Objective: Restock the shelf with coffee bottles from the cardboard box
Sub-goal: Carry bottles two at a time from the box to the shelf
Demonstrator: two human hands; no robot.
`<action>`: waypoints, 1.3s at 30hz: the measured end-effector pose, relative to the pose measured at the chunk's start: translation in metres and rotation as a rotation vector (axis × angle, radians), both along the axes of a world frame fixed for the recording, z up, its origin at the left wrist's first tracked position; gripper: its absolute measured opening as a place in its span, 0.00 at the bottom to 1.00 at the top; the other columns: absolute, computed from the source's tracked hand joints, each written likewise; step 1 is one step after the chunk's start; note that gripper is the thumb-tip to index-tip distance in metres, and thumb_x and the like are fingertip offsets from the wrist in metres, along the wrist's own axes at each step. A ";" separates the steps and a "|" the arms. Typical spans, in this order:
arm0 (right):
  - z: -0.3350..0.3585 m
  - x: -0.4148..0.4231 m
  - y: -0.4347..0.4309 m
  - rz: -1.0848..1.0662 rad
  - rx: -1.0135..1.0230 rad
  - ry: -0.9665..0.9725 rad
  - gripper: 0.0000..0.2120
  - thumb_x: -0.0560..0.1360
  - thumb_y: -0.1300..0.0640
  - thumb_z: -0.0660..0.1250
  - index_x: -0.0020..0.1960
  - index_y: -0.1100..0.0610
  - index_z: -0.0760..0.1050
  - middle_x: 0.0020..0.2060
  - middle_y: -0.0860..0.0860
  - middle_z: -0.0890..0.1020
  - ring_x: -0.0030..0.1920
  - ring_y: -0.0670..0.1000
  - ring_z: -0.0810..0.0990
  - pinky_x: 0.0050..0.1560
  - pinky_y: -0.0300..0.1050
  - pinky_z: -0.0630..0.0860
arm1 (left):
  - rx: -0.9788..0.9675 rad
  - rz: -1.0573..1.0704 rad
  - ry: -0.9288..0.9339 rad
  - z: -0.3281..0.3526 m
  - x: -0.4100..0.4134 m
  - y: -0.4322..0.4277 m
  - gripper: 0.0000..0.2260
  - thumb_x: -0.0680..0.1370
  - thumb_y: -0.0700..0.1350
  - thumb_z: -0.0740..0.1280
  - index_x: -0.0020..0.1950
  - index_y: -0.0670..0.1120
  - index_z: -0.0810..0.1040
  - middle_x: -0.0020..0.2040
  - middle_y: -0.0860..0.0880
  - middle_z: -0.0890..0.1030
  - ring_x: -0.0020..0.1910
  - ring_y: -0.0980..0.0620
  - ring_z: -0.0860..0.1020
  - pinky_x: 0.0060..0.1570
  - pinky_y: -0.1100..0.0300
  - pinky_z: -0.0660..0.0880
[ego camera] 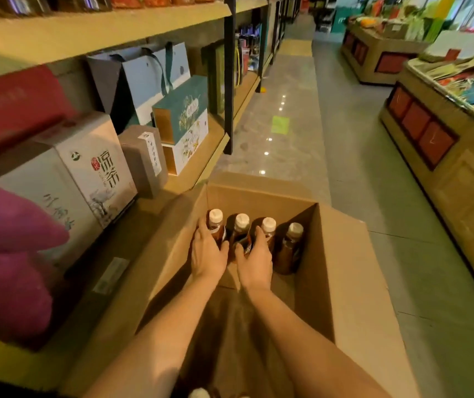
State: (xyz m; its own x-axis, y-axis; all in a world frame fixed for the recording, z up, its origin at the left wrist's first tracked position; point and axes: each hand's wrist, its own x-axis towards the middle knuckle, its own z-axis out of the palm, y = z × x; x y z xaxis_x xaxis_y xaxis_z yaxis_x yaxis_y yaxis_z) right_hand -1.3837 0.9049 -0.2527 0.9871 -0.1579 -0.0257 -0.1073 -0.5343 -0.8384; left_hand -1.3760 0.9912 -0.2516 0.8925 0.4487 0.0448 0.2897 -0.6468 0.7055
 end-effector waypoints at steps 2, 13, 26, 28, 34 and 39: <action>-0.013 0.010 0.006 -0.030 0.056 -0.023 0.30 0.78 0.58 0.63 0.76 0.53 0.55 0.73 0.50 0.64 0.74 0.50 0.62 0.71 0.46 0.61 | -0.021 0.014 -0.065 -0.016 0.009 0.000 0.36 0.76 0.43 0.68 0.77 0.44 0.50 0.75 0.44 0.62 0.74 0.47 0.62 0.71 0.55 0.59; -0.062 0.052 0.028 -0.083 0.209 -0.130 0.25 0.78 0.59 0.62 0.73 0.53 0.59 0.70 0.50 0.68 0.72 0.47 0.63 0.72 0.45 0.62 | -0.107 0.030 -0.267 -0.067 0.051 -0.002 0.32 0.77 0.43 0.66 0.77 0.45 0.55 0.75 0.46 0.62 0.74 0.49 0.60 0.73 0.51 0.60; -0.079 0.071 0.030 -0.106 0.220 -0.134 0.20 0.76 0.54 0.65 0.66 0.55 0.65 0.61 0.50 0.73 0.65 0.47 0.70 0.65 0.41 0.67 | -0.301 0.072 -0.284 -0.081 0.067 -0.002 0.22 0.75 0.42 0.68 0.67 0.42 0.67 0.63 0.45 0.75 0.65 0.48 0.73 0.65 0.51 0.70; -0.079 0.073 0.030 -0.098 0.202 -0.137 0.17 0.76 0.54 0.66 0.62 0.56 0.67 0.57 0.49 0.73 0.61 0.48 0.72 0.62 0.42 0.69 | -0.339 0.077 -0.271 -0.078 0.068 -0.003 0.19 0.75 0.41 0.68 0.65 0.42 0.68 0.61 0.44 0.76 0.63 0.48 0.74 0.63 0.54 0.71; -0.077 0.075 0.030 -0.119 0.193 -0.133 0.16 0.75 0.54 0.67 0.61 0.57 0.68 0.56 0.51 0.76 0.59 0.47 0.73 0.61 0.41 0.70 | -0.385 0.077 -0.227 -0.076 0.068 0.003 0.16 0.75 0.43 0.69 0.61 0.43 0.73 0.58 0.46 0.79 0.61 0.49 0.76 0.64 0.54 0.72; -0.071 0.072 0.030 -0.154 0.216 -0.122 0.12 0.75 0.56 0.67 0.57 0.57 0.70 0.52 0.50 0.77 0.54 0.46 0.75 0.55 0.39 0.70 | -0.404 0.101 -0.259 -0.069 0.062 -0.001 0.12 0.74 0.42 0.69 0.56 0.42 0.75 0.53 0.46 0.80 0.55 0.49 0.78 0.60 0.48 0.74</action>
State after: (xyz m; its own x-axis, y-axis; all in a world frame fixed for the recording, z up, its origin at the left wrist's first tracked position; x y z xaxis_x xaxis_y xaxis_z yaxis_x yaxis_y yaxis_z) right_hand -1.3119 0.9347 -0.3233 0.9499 -0.3098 0.0423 -0.0648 -0.3275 -0.9426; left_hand -1.3145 0.9906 -0.3202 0.8261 0.5599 0.0637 0.1191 -0.2840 0.9514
